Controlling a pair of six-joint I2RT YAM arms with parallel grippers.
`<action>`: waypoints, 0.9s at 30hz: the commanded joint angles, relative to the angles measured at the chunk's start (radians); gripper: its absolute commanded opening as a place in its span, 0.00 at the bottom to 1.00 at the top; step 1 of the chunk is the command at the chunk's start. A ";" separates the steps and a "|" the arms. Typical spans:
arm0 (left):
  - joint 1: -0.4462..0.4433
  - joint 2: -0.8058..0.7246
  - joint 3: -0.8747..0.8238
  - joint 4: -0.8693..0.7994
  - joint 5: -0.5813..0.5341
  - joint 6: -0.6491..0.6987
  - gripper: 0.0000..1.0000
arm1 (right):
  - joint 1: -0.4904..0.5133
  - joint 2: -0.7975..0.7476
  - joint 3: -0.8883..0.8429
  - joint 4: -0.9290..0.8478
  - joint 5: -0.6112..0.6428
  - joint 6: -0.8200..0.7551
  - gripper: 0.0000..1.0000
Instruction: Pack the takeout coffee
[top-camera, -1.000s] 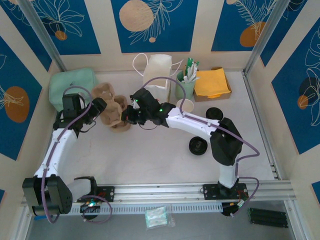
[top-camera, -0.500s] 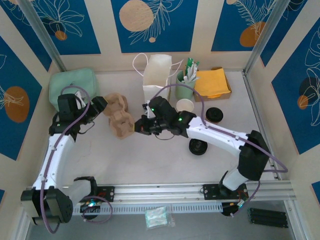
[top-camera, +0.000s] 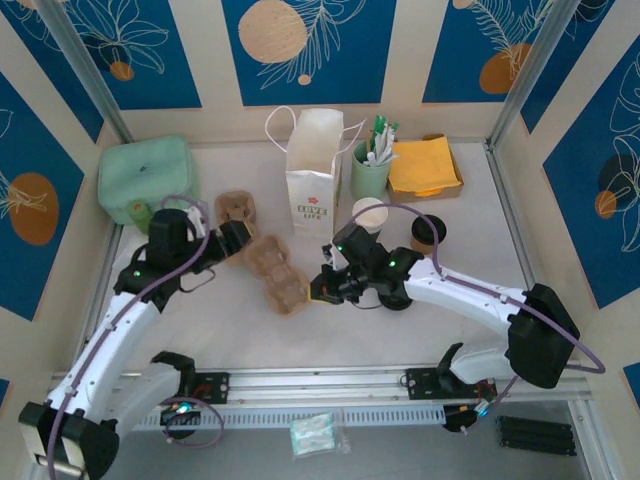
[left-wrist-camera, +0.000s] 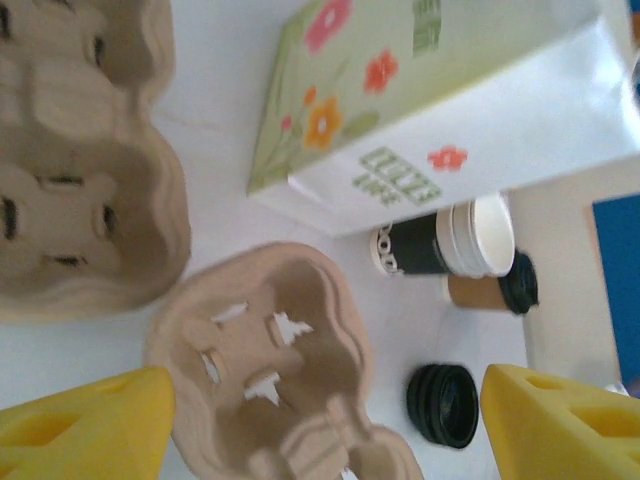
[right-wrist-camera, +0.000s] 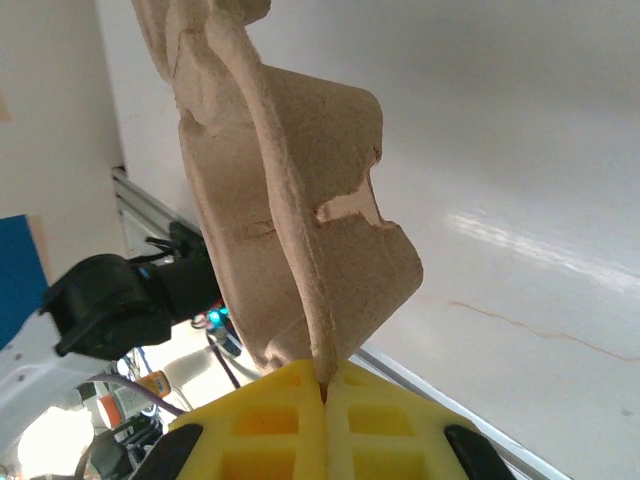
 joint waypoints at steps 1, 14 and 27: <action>-0.092 -0.010 -0.044 0.009 -0.104 -0.050 0.80 | -0.035 -0.007 -0.048 -0.003 -0.088 -0.023 0.00; -0.346 0.077 -0.094 0.084 -0.245 -0.097 0.80 | -0.213 0.049 -0.129 -0.052 -0.161 -0.126 0.00; -0.382 0.168 -0.054 0.084 -0.287 -0.038 0.82 | -0.234 0.053 0.028 -0.287 -0.022 -0.243 0.47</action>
